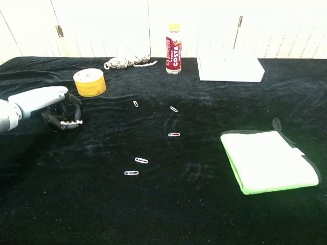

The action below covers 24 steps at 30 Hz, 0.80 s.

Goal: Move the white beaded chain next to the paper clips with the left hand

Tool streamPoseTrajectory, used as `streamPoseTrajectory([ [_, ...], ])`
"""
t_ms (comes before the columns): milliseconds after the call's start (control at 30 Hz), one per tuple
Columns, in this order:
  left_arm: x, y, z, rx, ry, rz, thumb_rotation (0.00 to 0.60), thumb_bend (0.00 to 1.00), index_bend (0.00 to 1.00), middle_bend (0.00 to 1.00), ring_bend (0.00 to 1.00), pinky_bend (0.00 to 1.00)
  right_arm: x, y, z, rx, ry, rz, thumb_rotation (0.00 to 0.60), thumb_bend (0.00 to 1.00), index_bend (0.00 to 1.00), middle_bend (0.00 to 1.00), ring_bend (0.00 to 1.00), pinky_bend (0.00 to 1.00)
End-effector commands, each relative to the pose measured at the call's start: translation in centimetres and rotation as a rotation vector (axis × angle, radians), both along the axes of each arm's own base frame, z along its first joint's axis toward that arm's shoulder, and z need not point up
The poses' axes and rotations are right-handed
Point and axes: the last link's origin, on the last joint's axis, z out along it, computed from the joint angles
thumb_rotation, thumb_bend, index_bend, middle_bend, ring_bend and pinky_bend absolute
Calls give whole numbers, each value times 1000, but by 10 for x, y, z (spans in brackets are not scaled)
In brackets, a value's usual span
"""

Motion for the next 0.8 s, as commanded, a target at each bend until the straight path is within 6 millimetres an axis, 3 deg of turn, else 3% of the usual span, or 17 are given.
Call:
streamPoseTrajectory([
  [33, 4, -2, 5, 33, -25, -9, 600, 496, 886, 1000, 1000, 1000, 0, 0, 0, -2, 0, 2, 600, 9, 0, 0, 0, 0],
  [400, 32, -3, 22, 43, -157, -14, 600, 500, 886, 1000, 1000, 1000, 0, -1, 0, 19, -14, 8, 600, 9, 0, 0, 0, 0],
  [667, 58, 25, 26, 12, -326, 53, 600, 510, 886, 1000, 1000, 1000, -3, -1, 2, 30, -29, 4, 600, 10, 0, 0, 0, 0],
  [800, 72, 37, 18, 15, -349, 43, 600, 512, 886, 1000, 1000, 1000, -4, -1, 1, 40, -34, -4, 600, 10, 0, 0, 0, 0],
])
